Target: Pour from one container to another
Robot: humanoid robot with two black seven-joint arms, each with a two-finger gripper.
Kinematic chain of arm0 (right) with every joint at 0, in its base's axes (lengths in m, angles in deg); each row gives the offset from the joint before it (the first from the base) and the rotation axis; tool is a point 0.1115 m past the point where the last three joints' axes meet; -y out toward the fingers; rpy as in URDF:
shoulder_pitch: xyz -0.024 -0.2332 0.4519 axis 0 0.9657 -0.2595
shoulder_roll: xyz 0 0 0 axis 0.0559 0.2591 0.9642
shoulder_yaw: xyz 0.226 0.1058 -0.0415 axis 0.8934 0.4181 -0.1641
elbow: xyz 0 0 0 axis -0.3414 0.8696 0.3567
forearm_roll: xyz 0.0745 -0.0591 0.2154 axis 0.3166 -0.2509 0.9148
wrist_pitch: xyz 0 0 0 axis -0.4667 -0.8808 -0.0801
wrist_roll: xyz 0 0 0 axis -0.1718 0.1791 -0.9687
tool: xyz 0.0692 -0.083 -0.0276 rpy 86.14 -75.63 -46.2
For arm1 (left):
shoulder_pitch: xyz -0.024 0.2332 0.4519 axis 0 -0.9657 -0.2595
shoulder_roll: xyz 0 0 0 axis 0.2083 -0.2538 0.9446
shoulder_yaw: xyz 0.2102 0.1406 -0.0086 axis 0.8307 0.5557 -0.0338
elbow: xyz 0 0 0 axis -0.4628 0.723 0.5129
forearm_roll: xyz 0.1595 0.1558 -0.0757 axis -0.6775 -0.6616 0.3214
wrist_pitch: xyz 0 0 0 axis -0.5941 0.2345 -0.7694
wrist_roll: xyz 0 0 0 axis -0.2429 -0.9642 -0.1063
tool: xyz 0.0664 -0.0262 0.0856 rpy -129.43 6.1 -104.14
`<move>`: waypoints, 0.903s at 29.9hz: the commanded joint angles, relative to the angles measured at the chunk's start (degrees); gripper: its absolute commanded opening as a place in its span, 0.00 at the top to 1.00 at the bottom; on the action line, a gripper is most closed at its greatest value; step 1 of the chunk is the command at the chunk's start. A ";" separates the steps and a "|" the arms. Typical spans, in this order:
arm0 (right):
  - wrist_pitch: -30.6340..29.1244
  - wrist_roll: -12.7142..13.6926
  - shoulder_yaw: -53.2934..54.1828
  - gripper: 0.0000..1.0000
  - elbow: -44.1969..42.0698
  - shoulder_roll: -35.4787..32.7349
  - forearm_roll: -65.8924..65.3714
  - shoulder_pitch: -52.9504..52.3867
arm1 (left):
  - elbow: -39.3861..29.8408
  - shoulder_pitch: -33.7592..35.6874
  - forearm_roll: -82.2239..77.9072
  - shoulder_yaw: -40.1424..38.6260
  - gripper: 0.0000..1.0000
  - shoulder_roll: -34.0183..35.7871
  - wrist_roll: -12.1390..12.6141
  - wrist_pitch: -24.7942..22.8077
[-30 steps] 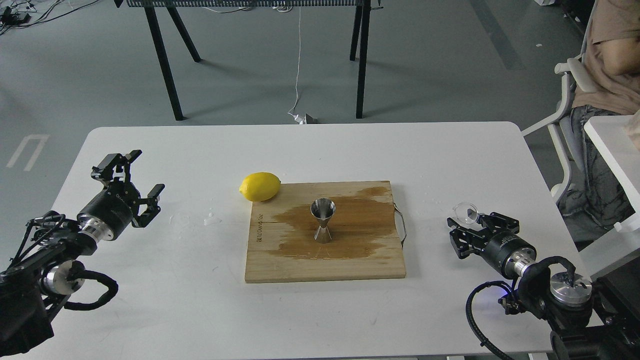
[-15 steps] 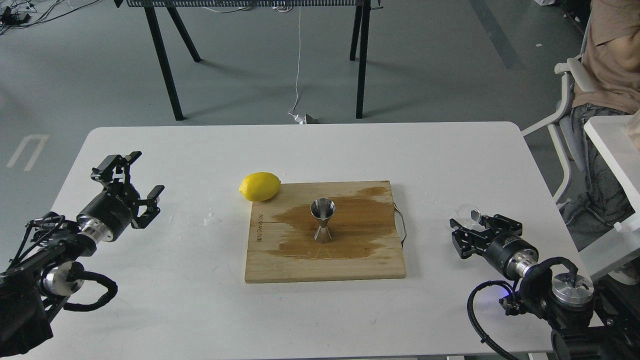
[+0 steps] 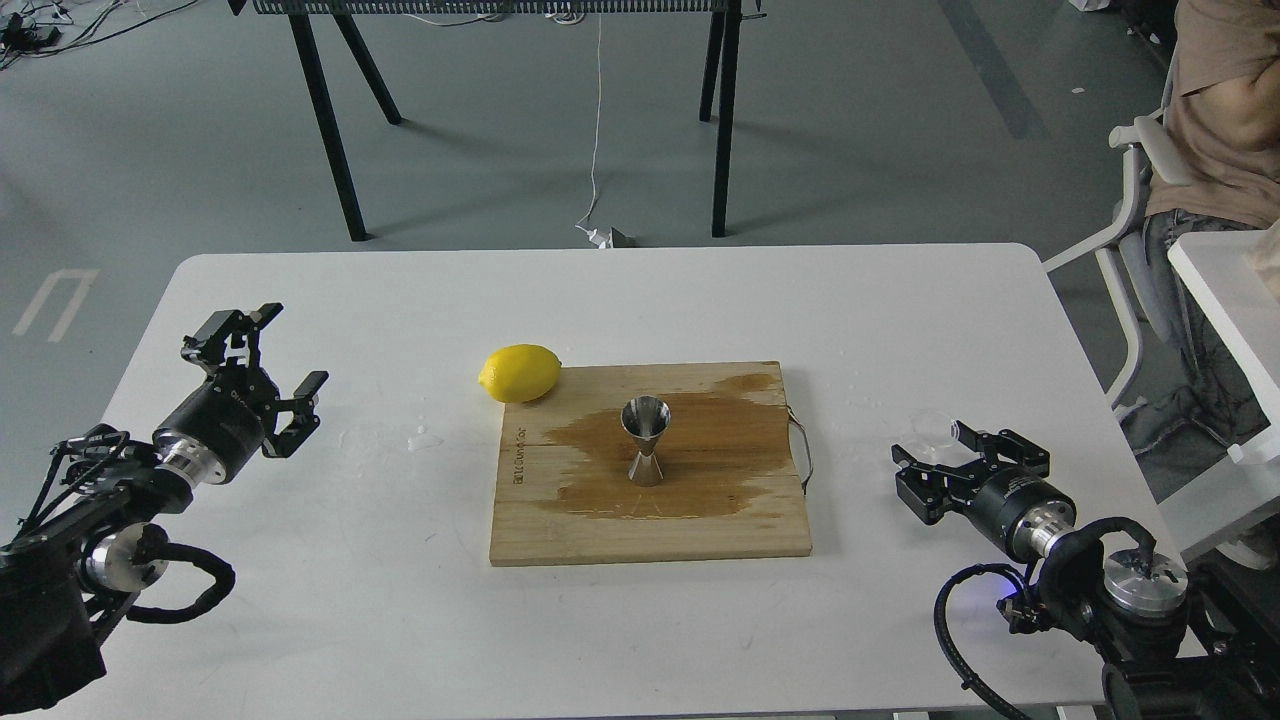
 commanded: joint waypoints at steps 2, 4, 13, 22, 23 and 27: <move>0.00 0.09 0.73 0.02 4.13 -0.84 0.07 1.99 | -0.02 0.00 0.00 0.05 0.03 -0.09 0.00 0.00; 0.00 0.09 0.82 0.02 7.12 -1.72 0.07 3.30 | 0.07 0.00 0.00 -0.04 0.03 -0.09 0.00 0.00; -1.05 0.53 1.70 0.01 17.67 -5.76 0.07 6.03 | -0.02 -0.09 -0.17 0.05 0.03 -0.09 0.00 0.00; -24.39 3.34 1.00 0.01 6.99 -8.84 -0.37 -6.52 | -0.02 0.00 0.00 -0.22 0.02 0.26 0.00 0.00; -24.39 3.34 0.74 0.01 3.56 -8.76 -0.37 -8.45 | -0.02 0.17 0.00 -0.22 0.02 0.34 0.00 0.00; -24.39 3.26 -0.32 0.01 -6.65 -8.14 -0.11 -13.38 | 0.07 0.79 0.18 -0.57 0.02 0.52 0.00 0.00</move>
